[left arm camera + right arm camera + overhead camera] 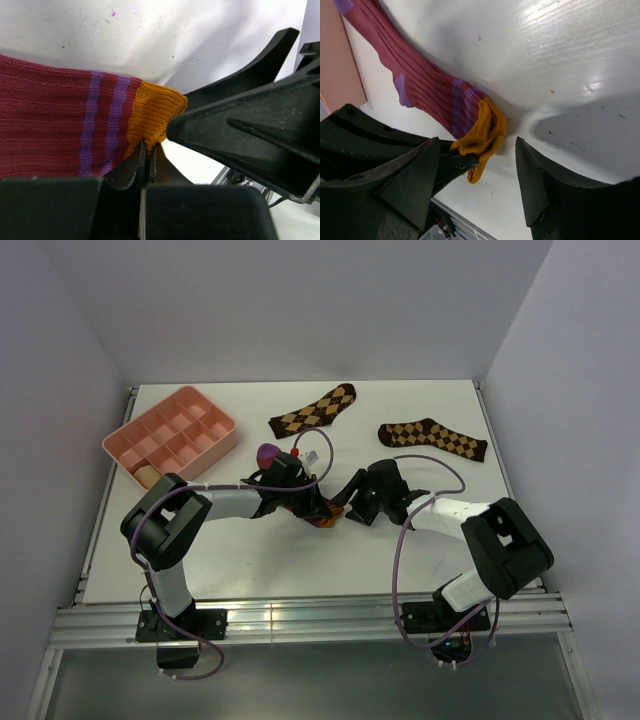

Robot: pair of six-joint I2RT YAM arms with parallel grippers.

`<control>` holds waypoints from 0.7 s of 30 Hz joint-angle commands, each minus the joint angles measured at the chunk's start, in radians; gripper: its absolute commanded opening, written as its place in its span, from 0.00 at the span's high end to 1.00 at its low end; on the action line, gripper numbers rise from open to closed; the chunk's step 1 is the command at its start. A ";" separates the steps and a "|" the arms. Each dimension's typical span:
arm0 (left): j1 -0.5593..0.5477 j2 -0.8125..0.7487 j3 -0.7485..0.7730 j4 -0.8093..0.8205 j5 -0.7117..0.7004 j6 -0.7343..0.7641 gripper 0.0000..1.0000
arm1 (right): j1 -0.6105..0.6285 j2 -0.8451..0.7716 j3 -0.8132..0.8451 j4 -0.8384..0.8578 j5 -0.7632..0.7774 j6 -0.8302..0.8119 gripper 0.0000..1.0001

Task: Roll the socks
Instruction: Roll the sock at the center of the board.

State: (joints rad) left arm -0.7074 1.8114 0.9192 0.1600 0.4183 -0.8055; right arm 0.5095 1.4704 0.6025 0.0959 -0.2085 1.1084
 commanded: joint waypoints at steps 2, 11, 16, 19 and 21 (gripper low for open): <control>-0.004 0.005 -0.008 0.035 -0.021 0.014 0.99 | 0.015 0.037 0.063 -0.005 0.031 0.041 0.33; -0.021 0.000 -0.003 0.038 -0.064 0.049 0.99 | 0.026 0.084 0.112 -0.088 0.037 0.044 0.51; -0.058 -0.017 0.012 0.009 -0.151 0.103 0.93 | 0.026 0.097 0.137 -0.168 0.044 0.028 0.73; -0.087 -0.037 0.020 -0.013 -0.211 0.135 0.84 | 0.024 0.113 0.163 -0.212 0.044 0.008 0.92; -0.096 -0.047 0.018 -0.011 -0.223 0.147 0.80 | 0.026 0.122 0.180 -0.226 0.041 0.004 0.99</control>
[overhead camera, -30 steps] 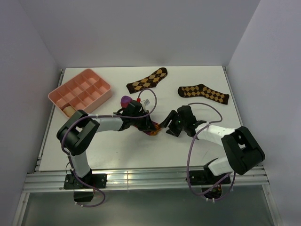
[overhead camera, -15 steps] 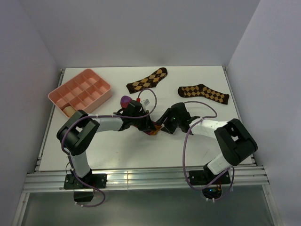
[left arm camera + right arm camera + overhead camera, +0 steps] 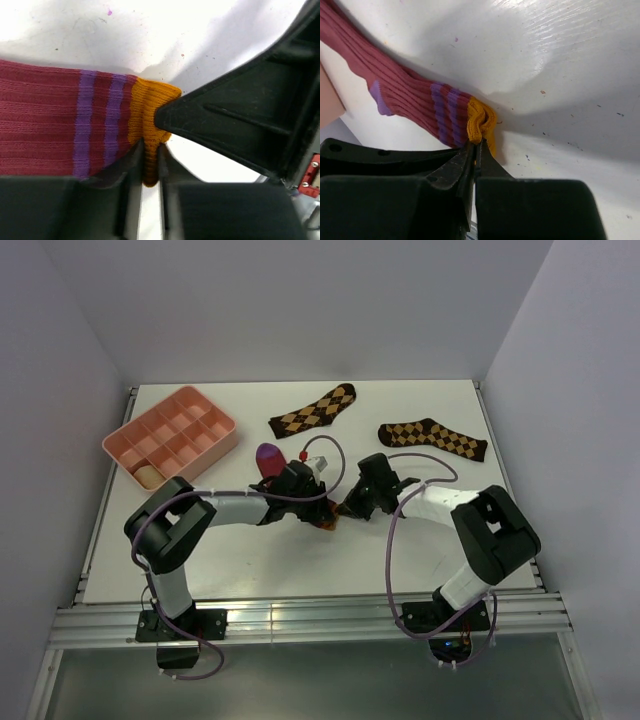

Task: Roll the socks
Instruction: Roll the sock at the center of the board.

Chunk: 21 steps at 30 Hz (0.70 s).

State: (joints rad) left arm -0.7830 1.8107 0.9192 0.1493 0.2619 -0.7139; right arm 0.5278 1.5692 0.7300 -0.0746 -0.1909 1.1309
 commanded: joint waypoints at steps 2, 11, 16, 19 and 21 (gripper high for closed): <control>-0.032 -0.060 0.017 -0.007 -0.091 0.071 0.72 | 0.006 0.032 0.068 -0.080 0.024 -0.026 1.00; -0.134 -0.155 0.012 -0.060 -0.355 0.227 0.42 | 0.000 0.057 0.112 -0.145 0.015 -0.042 1.00; -0.265 -0.137 -0.006 -0.068 -0.582 0.330 0.44 | -0.003 0.069 0.121 -0.146 0.005 -0.043 1.00; -0.324 -0.116 -0.026 -0.042 -0.687 0.360 0.46 | -0.005 0.077 0.123 -0.145 -0.001 -0.043 1.00; -0.350 -0.097 -0.040 -0.027 -0.739 0.382 0.47 | -0.005 0.080 0.124 -0.143 -0.004 -0.040 1.00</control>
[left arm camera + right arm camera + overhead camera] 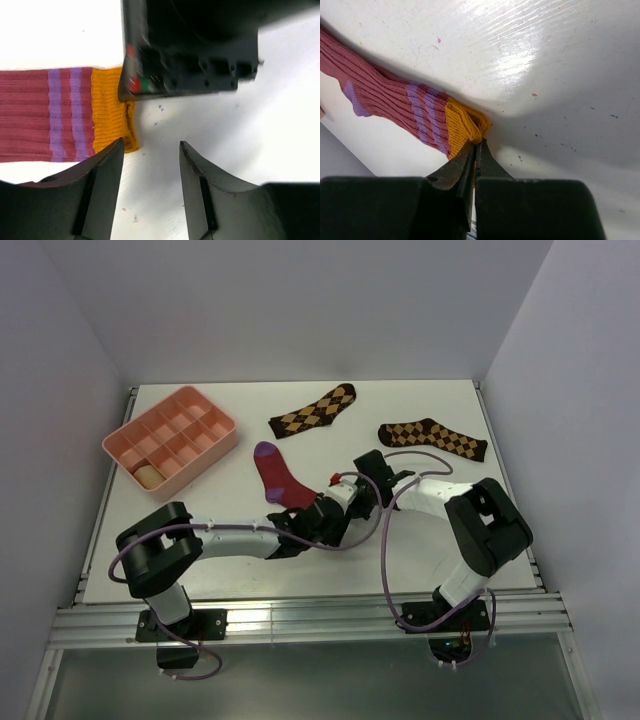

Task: Roll the socks
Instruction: Roll the sock at the center of the board.

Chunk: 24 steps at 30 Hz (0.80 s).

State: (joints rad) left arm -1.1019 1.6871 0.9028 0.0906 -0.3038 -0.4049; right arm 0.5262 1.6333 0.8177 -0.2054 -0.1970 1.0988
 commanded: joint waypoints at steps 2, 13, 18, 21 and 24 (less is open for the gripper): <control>-0.044 0.045 -0.022 0.040 -0.202 0.100 0.48 | -0.003 0.017 0.031 -0.006 -0.002 -0.008 1.00; -0.092 0.177 0.011 0.026 -0.350 0.173 0.55 | -0.006 0.033 0.020 0.023 -0.028 -0.004 1.00; -0.090 0.218 0.013 -0.011 -0.363 0.146 0.82 | -0.012 0.023 0.018 0.038 -0.048 -0.010 1.00; -0.090 0.227 0.013 -0.028 -0.363 0.130 0.99 | -0.023 0.004 0.014 0.052 -0.058 -0.016 0.96; -0.088 0.209 0.015 -0.040 -0.331 0.117 0.99 | -0.037 -0.032 0.015 0.060 -0.065 -0.030 0.88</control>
State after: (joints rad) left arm -1.1946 1.8660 0.9253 0.1535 -0.6796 -0.2604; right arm 0.5026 1.6535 0.8185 -0.1726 -0.2470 1.0916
